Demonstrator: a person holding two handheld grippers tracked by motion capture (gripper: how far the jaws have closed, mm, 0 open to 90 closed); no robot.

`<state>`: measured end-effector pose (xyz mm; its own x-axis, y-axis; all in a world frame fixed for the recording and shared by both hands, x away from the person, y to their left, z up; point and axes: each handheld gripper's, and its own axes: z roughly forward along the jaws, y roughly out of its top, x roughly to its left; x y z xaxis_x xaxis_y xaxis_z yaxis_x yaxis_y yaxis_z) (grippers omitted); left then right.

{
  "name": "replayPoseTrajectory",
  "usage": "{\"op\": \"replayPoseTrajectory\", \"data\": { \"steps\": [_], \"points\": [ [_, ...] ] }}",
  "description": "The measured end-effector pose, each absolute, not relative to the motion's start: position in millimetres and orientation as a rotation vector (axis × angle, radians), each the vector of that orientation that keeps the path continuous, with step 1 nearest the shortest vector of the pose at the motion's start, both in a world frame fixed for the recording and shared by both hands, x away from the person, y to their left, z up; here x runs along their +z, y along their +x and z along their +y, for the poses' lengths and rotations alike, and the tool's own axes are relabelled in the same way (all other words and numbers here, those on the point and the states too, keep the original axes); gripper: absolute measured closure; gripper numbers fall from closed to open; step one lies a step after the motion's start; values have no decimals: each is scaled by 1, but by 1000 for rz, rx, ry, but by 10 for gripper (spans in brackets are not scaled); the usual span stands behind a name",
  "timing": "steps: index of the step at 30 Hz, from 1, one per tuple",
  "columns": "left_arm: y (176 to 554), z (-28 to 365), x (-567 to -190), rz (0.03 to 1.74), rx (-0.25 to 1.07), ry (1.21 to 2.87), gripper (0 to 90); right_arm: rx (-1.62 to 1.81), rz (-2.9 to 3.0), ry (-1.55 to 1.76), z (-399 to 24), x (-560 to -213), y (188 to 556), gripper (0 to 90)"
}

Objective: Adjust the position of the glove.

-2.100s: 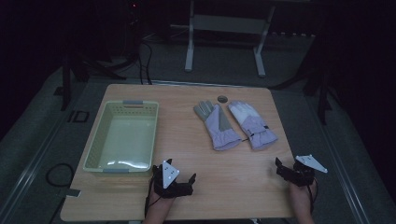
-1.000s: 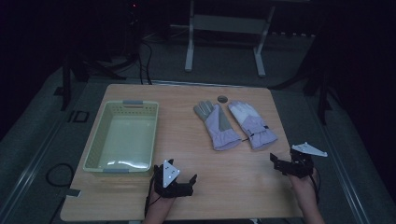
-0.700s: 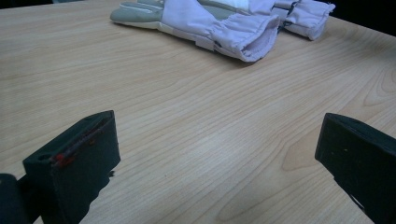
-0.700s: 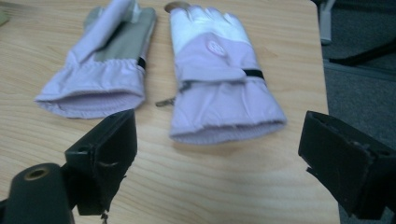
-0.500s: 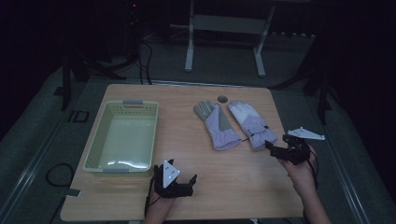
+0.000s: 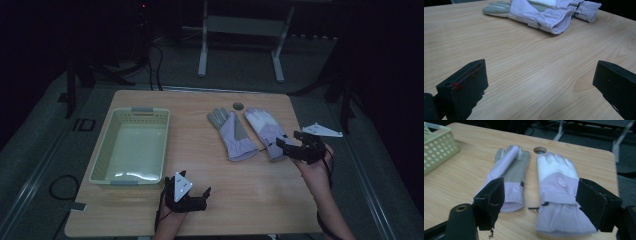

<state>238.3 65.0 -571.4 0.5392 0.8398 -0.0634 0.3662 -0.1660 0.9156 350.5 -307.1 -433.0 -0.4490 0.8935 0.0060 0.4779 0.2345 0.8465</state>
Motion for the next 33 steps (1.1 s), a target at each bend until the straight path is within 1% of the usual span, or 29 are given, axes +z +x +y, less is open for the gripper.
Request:
{"op": "replayPoseTrajectory", "data": {
  "steps": [5,6,7,8,14,16,22,25,28,33],
  "points": [
    [239,65,-571,1009,574,1760,0,1130,2082,1238,-293,-431,366,240],
    [239,65,-571,1007,572,1763,0,1121,2102,1220,-285,-430,371,258],
    [239,65,-571,1007,571,1763,0,1121,2102,1220,-285,-430,371,258],
    [239,65,-571,1006,572,1762,0,1103,2132,1188,-277,-430,377,294],
    [239,65,-571,1005,569,1762,0,1085,2190,1140,-258,-434,391,343],
    [239,65,-571,1004,567,1761,0,1048,2226,1127,-247,-438,400,350],
    [239,66,-571,1001,563,1761,0,1035,2263,1114,-234,-448,414,367],
    [239,66,-571,1000,561,1760,0,1033,2287,1132,-226,-456,428,405],
    [239,66,-572,1000,560,1756,0,1028,2301,1131,-222,-460,434,421],
    [239,66,-571,1000,556,1756,0,986,2334,1131,-212,-470,447,425]
  ]
}}
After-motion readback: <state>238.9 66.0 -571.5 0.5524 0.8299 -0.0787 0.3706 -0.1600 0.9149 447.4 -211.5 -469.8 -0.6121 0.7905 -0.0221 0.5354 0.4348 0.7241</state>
